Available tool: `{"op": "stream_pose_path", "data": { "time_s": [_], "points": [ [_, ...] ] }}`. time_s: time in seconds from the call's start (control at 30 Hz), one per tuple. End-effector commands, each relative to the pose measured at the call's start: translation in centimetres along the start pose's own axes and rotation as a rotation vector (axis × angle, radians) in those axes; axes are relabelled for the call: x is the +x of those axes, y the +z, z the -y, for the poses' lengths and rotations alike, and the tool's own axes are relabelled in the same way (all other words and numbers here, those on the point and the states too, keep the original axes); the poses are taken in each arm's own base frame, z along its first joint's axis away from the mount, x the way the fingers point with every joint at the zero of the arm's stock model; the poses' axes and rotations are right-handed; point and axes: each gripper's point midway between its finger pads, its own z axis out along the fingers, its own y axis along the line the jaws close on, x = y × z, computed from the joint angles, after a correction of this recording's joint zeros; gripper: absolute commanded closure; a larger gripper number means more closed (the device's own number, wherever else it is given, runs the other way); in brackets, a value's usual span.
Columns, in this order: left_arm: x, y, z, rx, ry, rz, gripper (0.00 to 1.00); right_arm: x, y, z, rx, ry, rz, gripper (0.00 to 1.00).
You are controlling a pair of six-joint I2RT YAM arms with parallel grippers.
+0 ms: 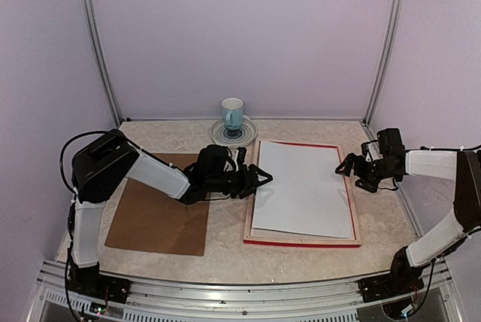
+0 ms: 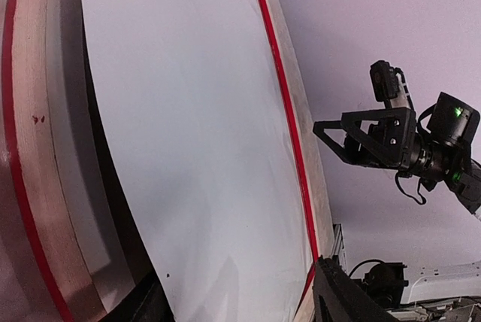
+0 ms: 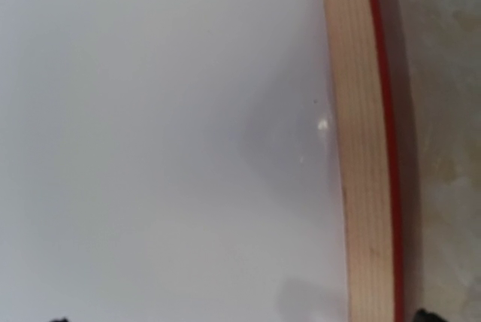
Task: Put the photo into the frame
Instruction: Move the photo to the mat board.
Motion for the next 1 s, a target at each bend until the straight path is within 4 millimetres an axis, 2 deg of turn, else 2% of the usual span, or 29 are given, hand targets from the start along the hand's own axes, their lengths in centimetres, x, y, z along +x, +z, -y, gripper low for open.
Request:
{"op": "stream_pose_path", "data": {
  "time_s": [0.0, 0.73, 0.97],
  "points": [
    [-0.4, -0.6, 1.4, 0.010, 0.031, 0.017, 0.39, 0.2, -0.2, 0.8, 0.024, 0.010, 0.000, 0.01],
    [-1.2, -1.3, 1.7, -0.017, 0.065, 0.041, 0.38, 0.3, 0.3, 0.9, 0.023, 0.023, -0.012, 0.01],
    [-1.6, -1.9, 1.3, -0.080, 0.095, 0.063, 0.37, 0.1, 0.6, 1.0, 0.028, 0.025, -0.018, 0.01]
  ]
}}
